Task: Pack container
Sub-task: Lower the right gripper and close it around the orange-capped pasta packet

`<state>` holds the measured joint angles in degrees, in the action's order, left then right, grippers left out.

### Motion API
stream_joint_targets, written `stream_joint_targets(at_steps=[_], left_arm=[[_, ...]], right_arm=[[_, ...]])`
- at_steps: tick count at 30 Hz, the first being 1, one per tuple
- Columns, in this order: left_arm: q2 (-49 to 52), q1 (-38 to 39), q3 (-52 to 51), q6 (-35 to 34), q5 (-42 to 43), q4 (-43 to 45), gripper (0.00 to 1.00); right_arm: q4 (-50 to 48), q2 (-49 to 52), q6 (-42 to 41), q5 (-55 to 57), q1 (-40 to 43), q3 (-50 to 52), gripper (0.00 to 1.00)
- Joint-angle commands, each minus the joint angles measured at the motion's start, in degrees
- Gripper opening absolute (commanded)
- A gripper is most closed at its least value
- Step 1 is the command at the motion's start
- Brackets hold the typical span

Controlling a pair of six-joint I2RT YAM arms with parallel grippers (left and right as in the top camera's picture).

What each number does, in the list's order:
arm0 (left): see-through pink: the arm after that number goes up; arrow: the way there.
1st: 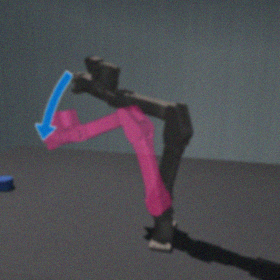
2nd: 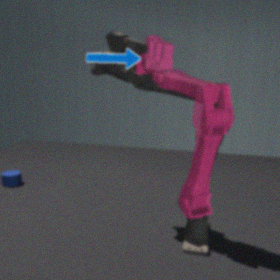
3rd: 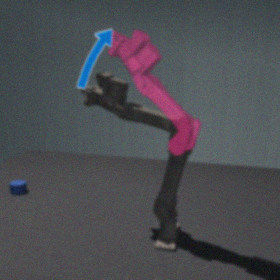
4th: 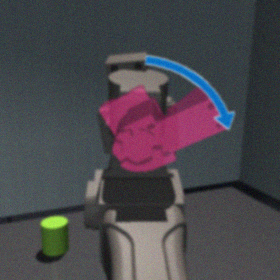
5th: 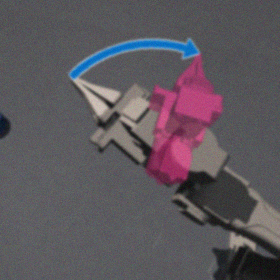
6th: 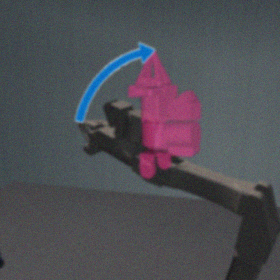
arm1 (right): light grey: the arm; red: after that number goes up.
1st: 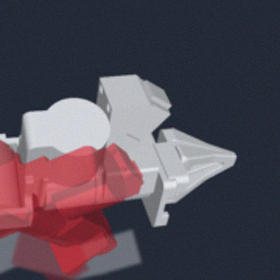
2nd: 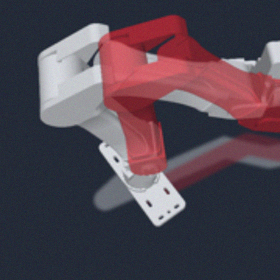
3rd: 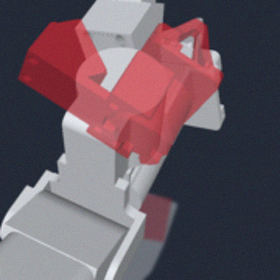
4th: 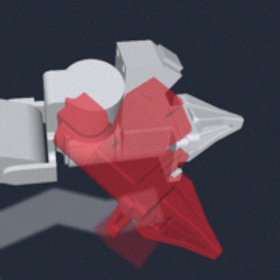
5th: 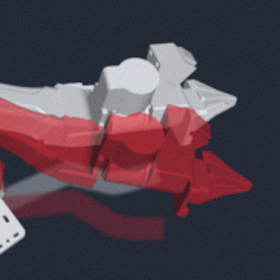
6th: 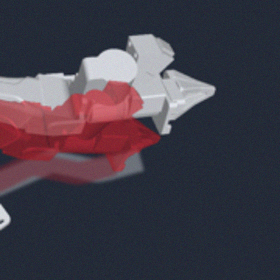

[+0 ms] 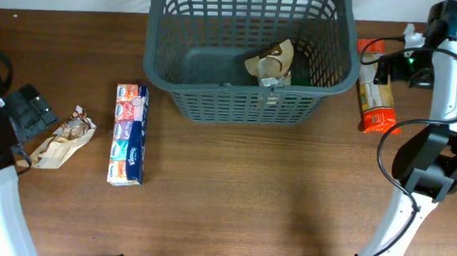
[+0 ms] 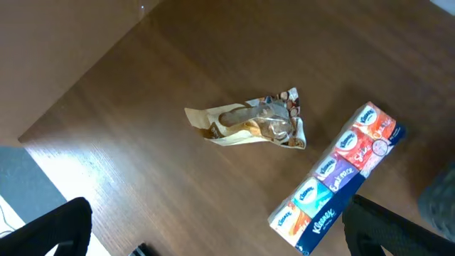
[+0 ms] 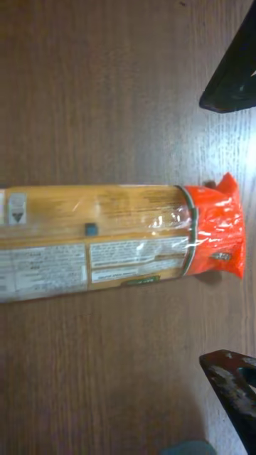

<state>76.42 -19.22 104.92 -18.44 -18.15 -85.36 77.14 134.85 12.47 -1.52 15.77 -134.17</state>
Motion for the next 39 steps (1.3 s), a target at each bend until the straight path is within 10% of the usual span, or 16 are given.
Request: stream_joint_targets(at_steps=[1, 39], left_arm=[[0.87, -0.39, 0.15, -0.55, 0.42, 0.26, 0.99], [2.97, -0.39, 0.15, -0.52, 0.37, -2.29, 0.99]], right_arm=[[-0.44, 0.63, 0.37, 0.24, -0.35, -0.39, 0.99], [-0.33, 9.11, 6.19, 1.20, -0.76, 2.34, 0.99]])
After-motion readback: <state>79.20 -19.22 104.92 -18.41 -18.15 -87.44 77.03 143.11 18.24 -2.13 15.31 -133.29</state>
